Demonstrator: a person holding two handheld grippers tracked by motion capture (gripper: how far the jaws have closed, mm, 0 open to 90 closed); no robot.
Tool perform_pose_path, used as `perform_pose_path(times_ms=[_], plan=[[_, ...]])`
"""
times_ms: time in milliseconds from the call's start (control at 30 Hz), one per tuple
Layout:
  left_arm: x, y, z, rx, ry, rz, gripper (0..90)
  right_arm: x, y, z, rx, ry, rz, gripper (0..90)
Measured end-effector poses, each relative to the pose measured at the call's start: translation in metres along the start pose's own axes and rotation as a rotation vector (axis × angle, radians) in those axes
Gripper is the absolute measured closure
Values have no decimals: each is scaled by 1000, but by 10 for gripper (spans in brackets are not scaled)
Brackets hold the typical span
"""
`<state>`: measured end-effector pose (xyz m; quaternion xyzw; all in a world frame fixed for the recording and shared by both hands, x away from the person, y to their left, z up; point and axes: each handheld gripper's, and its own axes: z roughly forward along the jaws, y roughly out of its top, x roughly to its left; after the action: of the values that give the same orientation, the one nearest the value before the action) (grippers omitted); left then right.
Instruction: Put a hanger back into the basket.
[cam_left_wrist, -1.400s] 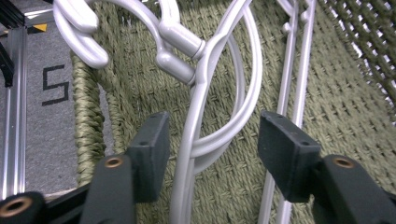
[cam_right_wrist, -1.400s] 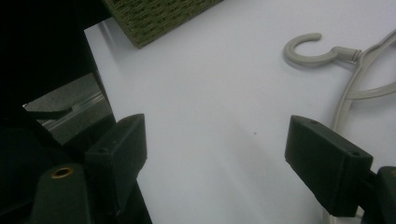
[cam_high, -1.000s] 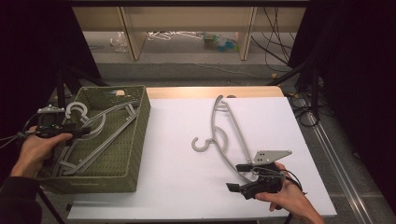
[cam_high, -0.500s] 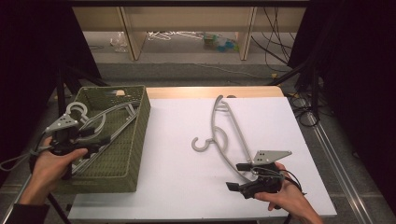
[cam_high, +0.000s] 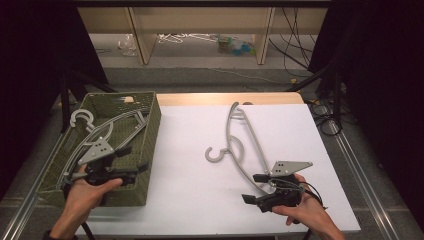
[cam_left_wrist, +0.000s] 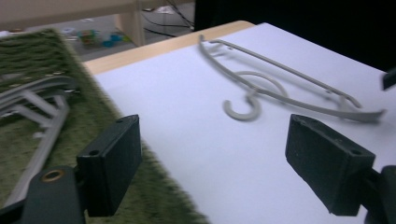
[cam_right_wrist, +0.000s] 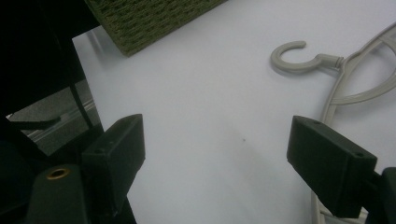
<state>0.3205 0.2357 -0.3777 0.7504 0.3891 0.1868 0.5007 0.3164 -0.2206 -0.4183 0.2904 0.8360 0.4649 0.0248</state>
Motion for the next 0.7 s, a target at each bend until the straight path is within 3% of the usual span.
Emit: perform_pose_path(times_ms=[167,333,400,500,700], plan=[[-20,-4,4,-11,-30,32,170,0,0,2,7,2,4,198],[-32,-9,8,-23,-14,64,170,0,-1,2,8,-5,3,197],[-38,-13,11,-26,-25,56,171,0,-1,2,11,-6,4,197],[-47,-18,14,-20,-26,75,173,0,-2,3,11,-15,-4,197],[-65,-29,19,-28,-69,98,173,-1,-2,3,8,-15,-3,197]])
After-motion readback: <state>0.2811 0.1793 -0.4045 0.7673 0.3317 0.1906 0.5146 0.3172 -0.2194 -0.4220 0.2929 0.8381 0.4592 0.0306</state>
